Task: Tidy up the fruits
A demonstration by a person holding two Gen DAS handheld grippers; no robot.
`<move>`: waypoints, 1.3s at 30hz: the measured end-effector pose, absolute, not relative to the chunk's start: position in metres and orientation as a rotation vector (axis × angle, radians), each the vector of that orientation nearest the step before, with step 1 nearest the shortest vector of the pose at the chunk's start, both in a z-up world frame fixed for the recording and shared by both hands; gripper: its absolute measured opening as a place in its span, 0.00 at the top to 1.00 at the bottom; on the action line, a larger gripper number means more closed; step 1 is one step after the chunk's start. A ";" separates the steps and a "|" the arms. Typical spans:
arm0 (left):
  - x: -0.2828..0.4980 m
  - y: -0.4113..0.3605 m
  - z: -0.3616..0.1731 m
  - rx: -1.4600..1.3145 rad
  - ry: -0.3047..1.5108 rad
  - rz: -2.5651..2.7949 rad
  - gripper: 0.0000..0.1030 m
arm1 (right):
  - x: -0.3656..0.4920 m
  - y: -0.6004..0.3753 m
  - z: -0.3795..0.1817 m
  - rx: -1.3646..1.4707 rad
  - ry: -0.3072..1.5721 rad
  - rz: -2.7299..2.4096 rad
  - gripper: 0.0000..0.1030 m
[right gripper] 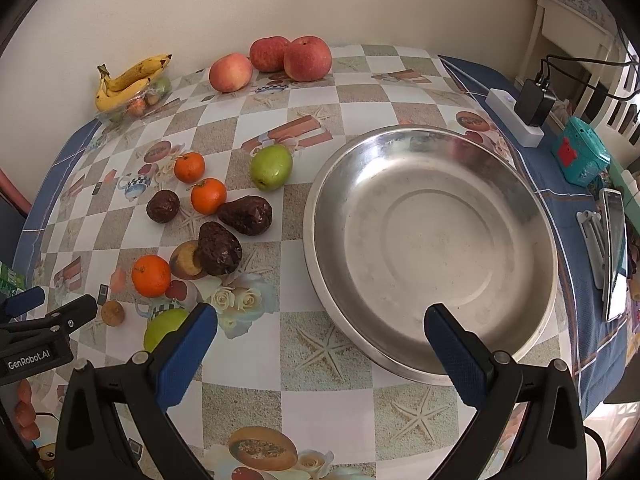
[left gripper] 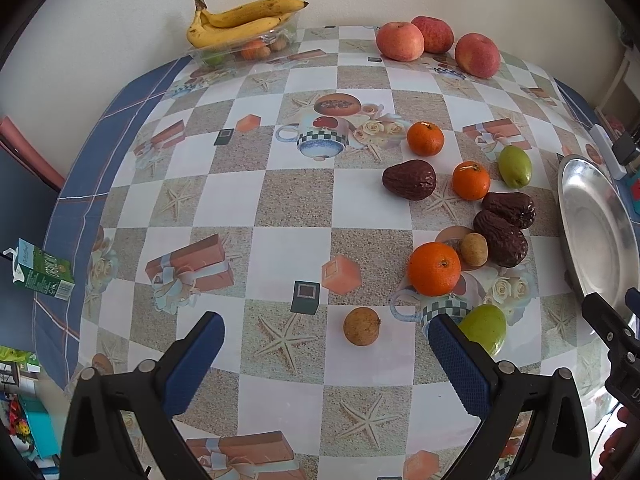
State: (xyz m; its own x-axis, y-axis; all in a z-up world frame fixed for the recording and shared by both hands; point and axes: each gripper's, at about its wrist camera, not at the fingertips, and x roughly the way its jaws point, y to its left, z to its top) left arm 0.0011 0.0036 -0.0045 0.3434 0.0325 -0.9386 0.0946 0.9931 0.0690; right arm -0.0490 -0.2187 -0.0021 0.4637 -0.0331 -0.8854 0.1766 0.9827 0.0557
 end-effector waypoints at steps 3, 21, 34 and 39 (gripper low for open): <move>0.001 0.004 -0.005 0.118 1.219 -0.037 0.00 | -0.049 -0.219 -0.002 0.147 1.081 -0.130 0.00; 0.001 0.006 -0.005 0.112 1.217 -0.029 0.00 | -0.048 -0.219 -0.002 0.148 1.083 -0.129 0.00; 0.002 0.006 -0.004 0.107 1.215 -0.037 0.00 | -0.049 -0.219 -0.002 0.149 1.084 -0.129 0.00; 0.001 0.004 -0.003 0.109 1.206 -0.050 0.00 | -0.049 -0.220 -0.002 0.148 1.084 -0.129 0.00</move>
State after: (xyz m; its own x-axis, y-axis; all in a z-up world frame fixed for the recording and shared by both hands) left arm 0.0013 0.0039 -0.0028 0.3563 0.0189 -0.9342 0.0969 0.9937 0.0571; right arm -0.0486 -0.2195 -0.0023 0.4617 -0.0314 -0.8865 0.1767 0.9826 0.0572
